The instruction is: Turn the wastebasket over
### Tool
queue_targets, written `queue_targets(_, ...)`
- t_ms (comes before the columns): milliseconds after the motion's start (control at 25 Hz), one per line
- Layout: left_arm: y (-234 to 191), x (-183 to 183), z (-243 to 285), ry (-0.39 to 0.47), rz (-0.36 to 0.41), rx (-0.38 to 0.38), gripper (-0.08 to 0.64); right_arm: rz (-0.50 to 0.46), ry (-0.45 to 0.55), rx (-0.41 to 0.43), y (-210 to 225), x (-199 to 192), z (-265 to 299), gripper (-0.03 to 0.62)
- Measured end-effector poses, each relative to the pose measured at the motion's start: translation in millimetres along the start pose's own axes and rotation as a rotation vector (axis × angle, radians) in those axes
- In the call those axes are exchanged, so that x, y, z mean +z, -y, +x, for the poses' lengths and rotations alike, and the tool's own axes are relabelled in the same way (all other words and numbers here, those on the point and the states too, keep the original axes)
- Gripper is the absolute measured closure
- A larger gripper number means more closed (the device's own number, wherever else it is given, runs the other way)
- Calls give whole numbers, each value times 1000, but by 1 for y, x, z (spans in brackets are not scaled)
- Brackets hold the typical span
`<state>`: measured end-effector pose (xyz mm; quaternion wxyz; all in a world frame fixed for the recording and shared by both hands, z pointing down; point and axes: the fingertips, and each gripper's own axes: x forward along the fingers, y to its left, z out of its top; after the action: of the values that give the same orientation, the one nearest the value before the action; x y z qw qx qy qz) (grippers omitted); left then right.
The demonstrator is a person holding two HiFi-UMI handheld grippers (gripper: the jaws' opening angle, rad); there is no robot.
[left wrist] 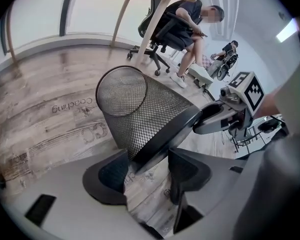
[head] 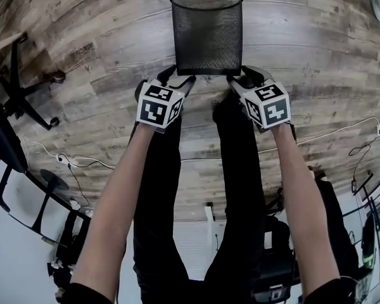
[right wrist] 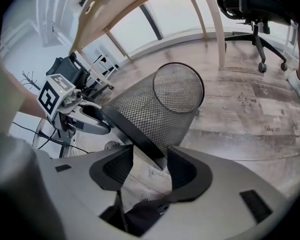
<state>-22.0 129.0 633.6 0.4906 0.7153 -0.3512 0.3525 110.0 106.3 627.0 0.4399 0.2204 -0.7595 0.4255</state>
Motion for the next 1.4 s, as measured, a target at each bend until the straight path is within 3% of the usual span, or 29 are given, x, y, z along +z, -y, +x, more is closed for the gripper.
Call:
queue_targets(720, -29, -38, 42, -31, 112, 70, 295, -52, -13, -43, 6, -34, 61, 368)
queue_targets(1400, -41, -66, 62, -78, 134, 96, 299, -84, -55, -59, 5, -60, 91, 364)
